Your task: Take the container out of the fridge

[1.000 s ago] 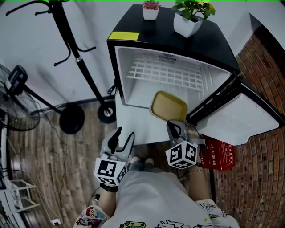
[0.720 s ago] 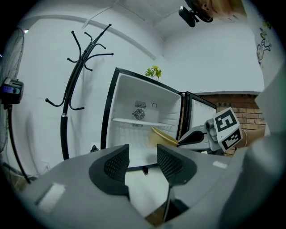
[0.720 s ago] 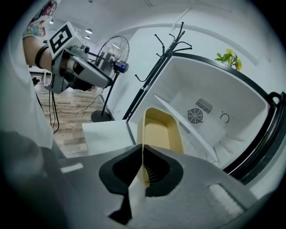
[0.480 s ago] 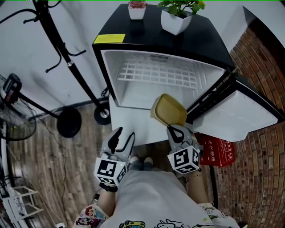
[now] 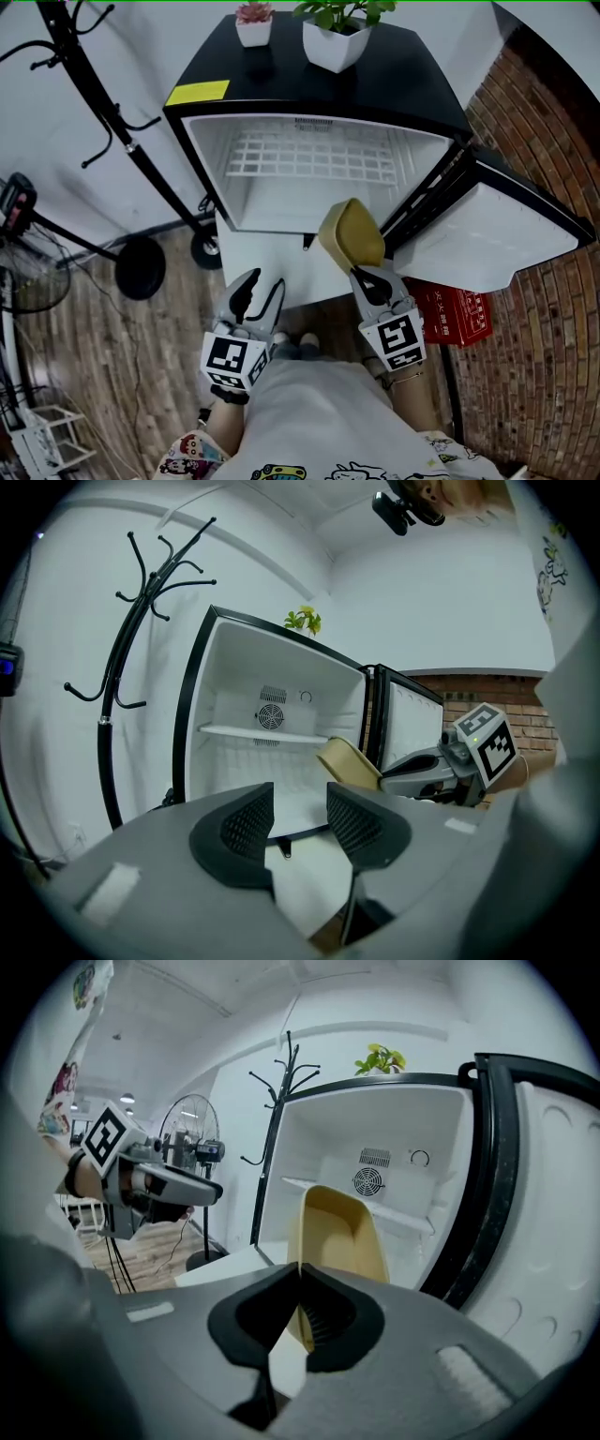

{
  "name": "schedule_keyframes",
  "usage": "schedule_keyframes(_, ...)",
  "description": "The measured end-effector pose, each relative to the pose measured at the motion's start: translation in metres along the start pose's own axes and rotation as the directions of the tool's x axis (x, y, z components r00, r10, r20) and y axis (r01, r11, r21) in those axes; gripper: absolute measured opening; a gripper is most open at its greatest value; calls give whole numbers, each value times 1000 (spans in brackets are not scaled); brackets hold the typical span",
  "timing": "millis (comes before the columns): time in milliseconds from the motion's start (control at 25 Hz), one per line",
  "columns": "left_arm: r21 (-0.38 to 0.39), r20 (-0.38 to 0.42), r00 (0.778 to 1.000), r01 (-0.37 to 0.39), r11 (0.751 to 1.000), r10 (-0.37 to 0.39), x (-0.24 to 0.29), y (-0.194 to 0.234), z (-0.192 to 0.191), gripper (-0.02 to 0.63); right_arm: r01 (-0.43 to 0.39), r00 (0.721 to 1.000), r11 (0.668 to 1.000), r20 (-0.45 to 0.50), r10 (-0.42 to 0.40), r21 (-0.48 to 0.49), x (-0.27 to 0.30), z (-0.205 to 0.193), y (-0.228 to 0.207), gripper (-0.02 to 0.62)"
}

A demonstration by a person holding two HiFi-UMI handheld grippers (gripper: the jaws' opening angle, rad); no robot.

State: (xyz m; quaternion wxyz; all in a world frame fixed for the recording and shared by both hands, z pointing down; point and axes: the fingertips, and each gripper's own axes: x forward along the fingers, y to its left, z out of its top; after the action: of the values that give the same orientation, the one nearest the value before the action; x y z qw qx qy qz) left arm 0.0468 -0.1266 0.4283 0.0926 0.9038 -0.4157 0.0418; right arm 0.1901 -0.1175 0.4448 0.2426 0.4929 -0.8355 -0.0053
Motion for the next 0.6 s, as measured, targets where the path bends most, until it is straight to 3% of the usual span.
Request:
schedule_keyframes(320,14,4,1000,2,1000,-2,11,-12,2,141,-45,997,992,62,38,118,-7,0,-6,11)
schedule_keyframes(600,18,13,1000,-3,1000,2,15,-15,5,60,-73,993,979,103,54,191,-6,1,-11,11)
